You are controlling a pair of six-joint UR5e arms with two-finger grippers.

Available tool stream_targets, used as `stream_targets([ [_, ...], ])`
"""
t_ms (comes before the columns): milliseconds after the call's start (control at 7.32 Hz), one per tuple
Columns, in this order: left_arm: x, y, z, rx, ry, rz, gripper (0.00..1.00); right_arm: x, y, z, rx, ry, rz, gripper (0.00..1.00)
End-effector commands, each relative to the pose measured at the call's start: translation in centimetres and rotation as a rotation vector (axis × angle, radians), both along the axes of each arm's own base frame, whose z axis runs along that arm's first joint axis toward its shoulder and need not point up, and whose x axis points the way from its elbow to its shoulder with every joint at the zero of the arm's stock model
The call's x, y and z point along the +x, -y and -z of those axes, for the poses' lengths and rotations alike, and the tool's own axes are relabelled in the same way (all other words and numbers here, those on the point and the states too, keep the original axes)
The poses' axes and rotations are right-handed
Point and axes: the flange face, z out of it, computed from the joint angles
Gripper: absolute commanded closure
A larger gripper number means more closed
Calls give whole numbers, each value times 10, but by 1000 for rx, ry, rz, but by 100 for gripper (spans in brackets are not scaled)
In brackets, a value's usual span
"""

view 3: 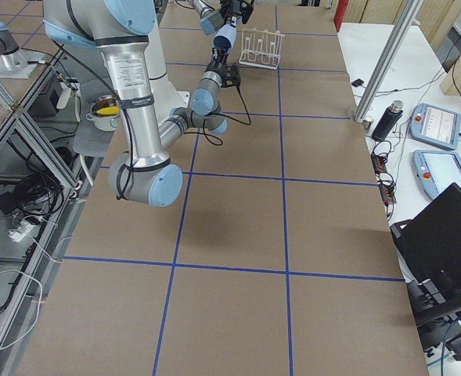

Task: Hang cup on cup holder
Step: 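Close the left gripper on the cup's closed end, then open and withdraw the right gripper while the left gripper carries the cup rackward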

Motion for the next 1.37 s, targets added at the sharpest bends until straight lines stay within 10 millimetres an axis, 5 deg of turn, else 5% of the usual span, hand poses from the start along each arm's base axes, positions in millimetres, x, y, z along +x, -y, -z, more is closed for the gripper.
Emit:
stream_targets([
  [0,-1,0,-1,-4,2,-3,100,2,0,-1,-3,6,2,0],
  [410,3,-4,-7,44,56,-70,100,33,23,-37,-23,-72,-70,0],
  [683,-15,26,-19,8,119,0,100,88,97,-66,-10,-255,-166,0],
  [957,-40,61,-24,34,273,32,100,168,177,-75,-3,-572,-209,0],
  [1230,-77,101,-33,83,430,112,100,212,217,-106,59,-878,-309,0],
])
